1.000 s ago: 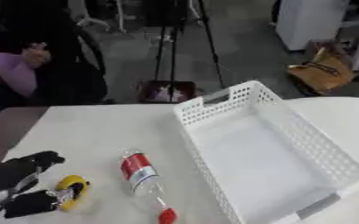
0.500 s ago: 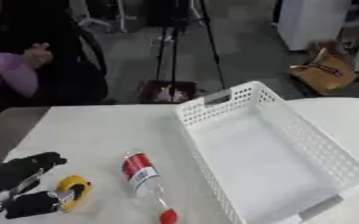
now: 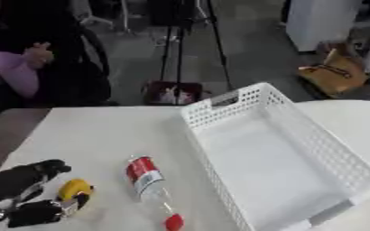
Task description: Pick up objects on the table and place them in the box.
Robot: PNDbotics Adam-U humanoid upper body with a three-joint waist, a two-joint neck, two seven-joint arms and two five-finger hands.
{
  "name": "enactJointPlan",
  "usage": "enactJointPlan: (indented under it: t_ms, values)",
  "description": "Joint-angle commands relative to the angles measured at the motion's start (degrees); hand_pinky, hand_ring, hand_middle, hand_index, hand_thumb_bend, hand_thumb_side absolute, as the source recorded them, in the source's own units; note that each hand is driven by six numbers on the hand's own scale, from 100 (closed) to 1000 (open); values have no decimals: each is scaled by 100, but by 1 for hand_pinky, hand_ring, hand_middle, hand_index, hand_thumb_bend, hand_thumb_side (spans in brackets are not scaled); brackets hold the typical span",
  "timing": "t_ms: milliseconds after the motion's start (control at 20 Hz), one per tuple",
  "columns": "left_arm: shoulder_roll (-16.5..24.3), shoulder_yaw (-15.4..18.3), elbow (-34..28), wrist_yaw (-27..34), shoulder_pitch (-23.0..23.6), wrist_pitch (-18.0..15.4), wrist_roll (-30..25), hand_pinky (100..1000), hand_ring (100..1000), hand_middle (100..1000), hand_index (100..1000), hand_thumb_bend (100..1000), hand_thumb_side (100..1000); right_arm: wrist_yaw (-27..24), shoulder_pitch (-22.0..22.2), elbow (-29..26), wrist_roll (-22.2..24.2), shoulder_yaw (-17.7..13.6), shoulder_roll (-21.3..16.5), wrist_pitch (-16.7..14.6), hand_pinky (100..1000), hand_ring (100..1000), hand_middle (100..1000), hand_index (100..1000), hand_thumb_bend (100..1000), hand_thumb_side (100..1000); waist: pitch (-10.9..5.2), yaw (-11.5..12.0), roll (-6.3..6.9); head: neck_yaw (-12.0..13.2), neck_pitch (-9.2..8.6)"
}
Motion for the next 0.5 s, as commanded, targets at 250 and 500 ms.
enactJointPlan:
  t_ms: [250,500]
  values:
    - [82,203,-65,-195,2,1243,-1450,962,1000,991,1000,412,1000,-37,-7,-109,-311,-21,-77,-348,658,475,616,664,100,564,-100,-10,-22,27,-51]
    - [61,249,-42,-275,-1,1243,-1467,961,1000,990,1000,396,1000,-40,-4,-109,-311,-22,-69,-351,658,474,616,664,100,565,-93,-11,-26,38,-73]
